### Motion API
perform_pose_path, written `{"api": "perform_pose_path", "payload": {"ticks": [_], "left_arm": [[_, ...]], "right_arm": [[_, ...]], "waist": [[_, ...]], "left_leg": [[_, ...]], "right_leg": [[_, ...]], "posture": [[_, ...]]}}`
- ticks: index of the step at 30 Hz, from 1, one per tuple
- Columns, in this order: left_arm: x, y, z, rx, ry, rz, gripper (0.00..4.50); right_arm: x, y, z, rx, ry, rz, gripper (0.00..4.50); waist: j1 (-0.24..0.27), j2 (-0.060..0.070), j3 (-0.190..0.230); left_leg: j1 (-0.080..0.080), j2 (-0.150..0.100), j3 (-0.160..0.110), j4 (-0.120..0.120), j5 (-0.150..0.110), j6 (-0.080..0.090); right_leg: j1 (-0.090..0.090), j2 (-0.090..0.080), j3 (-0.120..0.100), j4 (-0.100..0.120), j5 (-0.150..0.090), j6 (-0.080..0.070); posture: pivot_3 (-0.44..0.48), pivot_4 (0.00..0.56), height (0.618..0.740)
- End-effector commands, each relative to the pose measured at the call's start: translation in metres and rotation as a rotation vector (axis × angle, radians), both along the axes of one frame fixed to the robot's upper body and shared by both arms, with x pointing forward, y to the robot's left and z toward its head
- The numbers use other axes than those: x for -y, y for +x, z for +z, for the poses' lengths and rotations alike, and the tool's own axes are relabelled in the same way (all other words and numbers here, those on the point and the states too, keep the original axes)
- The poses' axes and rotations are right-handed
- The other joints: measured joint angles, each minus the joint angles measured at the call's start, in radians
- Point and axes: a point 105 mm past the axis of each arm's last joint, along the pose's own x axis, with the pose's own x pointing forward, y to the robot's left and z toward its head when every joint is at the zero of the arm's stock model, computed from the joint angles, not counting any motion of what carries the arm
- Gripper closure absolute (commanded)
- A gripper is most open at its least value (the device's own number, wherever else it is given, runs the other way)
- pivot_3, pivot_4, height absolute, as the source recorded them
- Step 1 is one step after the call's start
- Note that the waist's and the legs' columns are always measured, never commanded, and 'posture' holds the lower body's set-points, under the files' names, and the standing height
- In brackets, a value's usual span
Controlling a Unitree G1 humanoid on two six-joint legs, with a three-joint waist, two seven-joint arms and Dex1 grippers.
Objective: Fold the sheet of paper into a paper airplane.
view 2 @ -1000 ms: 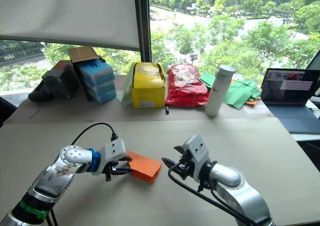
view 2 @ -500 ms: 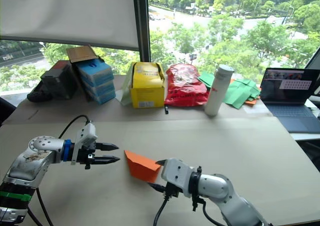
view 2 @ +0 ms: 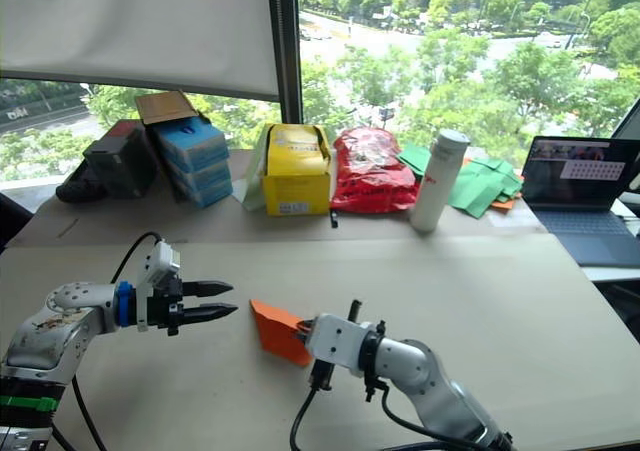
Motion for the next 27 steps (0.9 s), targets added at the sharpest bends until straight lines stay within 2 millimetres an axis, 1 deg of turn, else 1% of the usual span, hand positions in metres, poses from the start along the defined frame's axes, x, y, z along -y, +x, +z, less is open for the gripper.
{"api": "perform_pose_path", "payload": {"ticks": [1,4,5,7,9,11,18,22,27], "left_arm": [[-0.001,-0.001,0.012,0.038,-0.006,0.002,1.93],[0.001,0.001,0.017,0.036,-0.031,0.008,1.93],[0.000,0.004,0.019,0.032,-0.045,0.012,1.93],[-0.001,0.007,0.021,0.027,-0.055,0.015,1.93],[-0.001,0.008,0.020,0.019,-0.050,0.002,1.93],[-0.001,0.009,0.019,0.014,-0.051,-0.002,1.93],[0.001,0.007,0.015,0.005,-0.056,-0.012,1.93],[0.000,0.003,0.013,-0.008,-0.055,-0.017,1.93],[0.000,0.001,0.011,-0.009,-0.039,-0.028,1.93]], "right_arm": [[-0.005,-0.002,0.009,0.071,0.005,0.075,4.46],[-0.004,-0.001,0.013,0.151,-0.037,0.167,4.46],[-0.002,-0.006,0.013,0.210,-0.095,0.265,4.46],[0.002,-0.010,0.011,0.279,-0.170,0.391,4.46],[0.005,-0.010,0.015,0.290,-0.179,0.468,4.46],[0.007,-0.007,0.015,0.303,-0.186,0.508,4.46],[0.014,0.005,0.009,0.318,-0.211,0.541,4.46],[0.015,0.011,0.008,0.268,-0.214,0.515,4.46],[0.014,0.013,0.009,0.243,-0.220,0.494,4.46]], "waist": [[0.000,0.000,0.000],[-0.001,0.000,0.000],[-0.001,0.000,0.000],[0.000,0.000,0.000],[-0.001,0.000,0.000],[-0.004,0.000,0.000],[-0.009,0.000,0.000],[-0.010,0.000,0.000],[-0.009,0.000,0.000]], "left_leg": [[0.000,0.000,0.000,0.000,0.000,0.000],[0.000,0.000,0.000,0.000,0.000,0.000],[0.000,0.000,0.000,0.000,0.000,0.000],[0.001,0.000,0.000,0.000,0.000,0.000],[0.001,0.000,0.000,0.000,0.000,0.000],[0.001,0.000,0.000,0.000,0.000,0.000],[0.001,0.000,0.000,0.000,0.000,-0.001],[0.001,0.000,0.000,0.000,0.000,-0.001],[0.001,0.000,0.000,0.000,0.000,-0.001]], "right_leg": [[0.000,0.000,0.000,0.000,0.000,0.000],[0.000,0.000,0.000,0.000,0.000,0.000],[0.000,0.000,0.000,0.000,0.000,0.000],[0.000,0.000,0.000,0.000,0.000,0.000],[0.000,0.000,0.000,0.000,0.000,0.000],[0.001,0.000,0.000,0.000,0.000,0.000],[0.000,0.000,0.000,0.000,0.000,0.000],[0.000,-0.001,0.001,0.000,0.000,0.000],[0.000,-0.001,0.001,0.001,0.000,0.000]], "posture": [[0.000,0.150,0.740],[0.000,0.150,0.740],[0.000,0.150,0.740],[0.000,0.150,0.740],[0.000,0.150,0.740],[0.000,0.150,0.740],[0.000,0.150,0.740],[0.000,0.150,0.740],[0.000,0.150,0.740]]}}
